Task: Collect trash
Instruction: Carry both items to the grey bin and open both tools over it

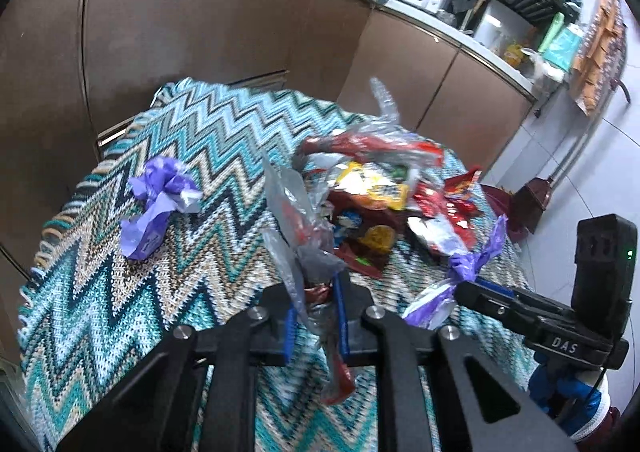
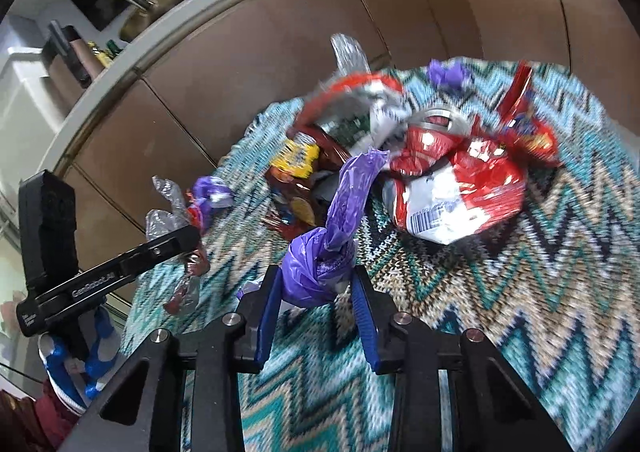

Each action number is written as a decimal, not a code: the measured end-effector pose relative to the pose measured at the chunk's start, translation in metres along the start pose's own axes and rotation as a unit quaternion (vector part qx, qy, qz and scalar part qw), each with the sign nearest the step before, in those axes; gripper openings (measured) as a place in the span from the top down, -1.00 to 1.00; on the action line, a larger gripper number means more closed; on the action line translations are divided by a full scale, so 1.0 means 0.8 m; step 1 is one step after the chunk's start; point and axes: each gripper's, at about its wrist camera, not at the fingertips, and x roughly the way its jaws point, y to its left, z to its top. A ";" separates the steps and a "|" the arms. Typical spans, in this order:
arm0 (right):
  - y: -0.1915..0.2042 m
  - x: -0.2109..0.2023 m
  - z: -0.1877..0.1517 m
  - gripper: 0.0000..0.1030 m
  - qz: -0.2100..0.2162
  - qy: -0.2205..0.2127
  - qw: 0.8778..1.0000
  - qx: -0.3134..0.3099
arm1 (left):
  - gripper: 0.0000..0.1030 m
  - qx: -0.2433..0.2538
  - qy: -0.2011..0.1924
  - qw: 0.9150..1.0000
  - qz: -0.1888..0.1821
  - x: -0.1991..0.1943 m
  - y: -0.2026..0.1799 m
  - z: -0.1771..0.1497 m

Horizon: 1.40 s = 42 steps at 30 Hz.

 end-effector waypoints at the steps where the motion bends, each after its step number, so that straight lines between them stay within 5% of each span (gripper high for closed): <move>1: 0.003 -0.015 -0.003 0.36 -0.003 -0.011 1.000 -0.002 | 0.71 0.009 -0.003 1.000 -0.003 -0.006 -0.009 0.000; 9: -0.040 -0.148 -0.042 0.36 -0.093 -0.097 0.991 0.021 | 0.71 0.090 0.011 0.994 -0.066 -0.009 -0.126 0.011; 18: -0.168 -0.285 -0.086 0.36 -0.287 -0.165 0.939 0.090 | 0.71 0.214 0.049 0.964 -0.148 0.066 -0.352 0.033; 25: -0.270 -0.288 -0.089 0.36 -0.383 -0.151 0.902 0.129 | 0.71 0.263 0.090 0.944 -0.178 0.181 -0.525 0.040; 29: -0.337 -0.276 -0.082 0.35 -0.416 -0.130 0.889 0.138 | 0.69 0.260 0.122 0.940 -0.185 0.257 -0.584 0.040; 37: -0.445 -0.266 -0.081 0.31 -0.441 -0.095 0.877 0.164 | 0.61 0.248 0.184 0.930 -0.198 0.374 -0.642 0.013; 42: -0.491 -0.254 -0.090 0.14 -0.452 -0.065 0.874 0.169 | 0.20 0.233 0.209 0.929 -0.197 0.419 -0.654 -0.004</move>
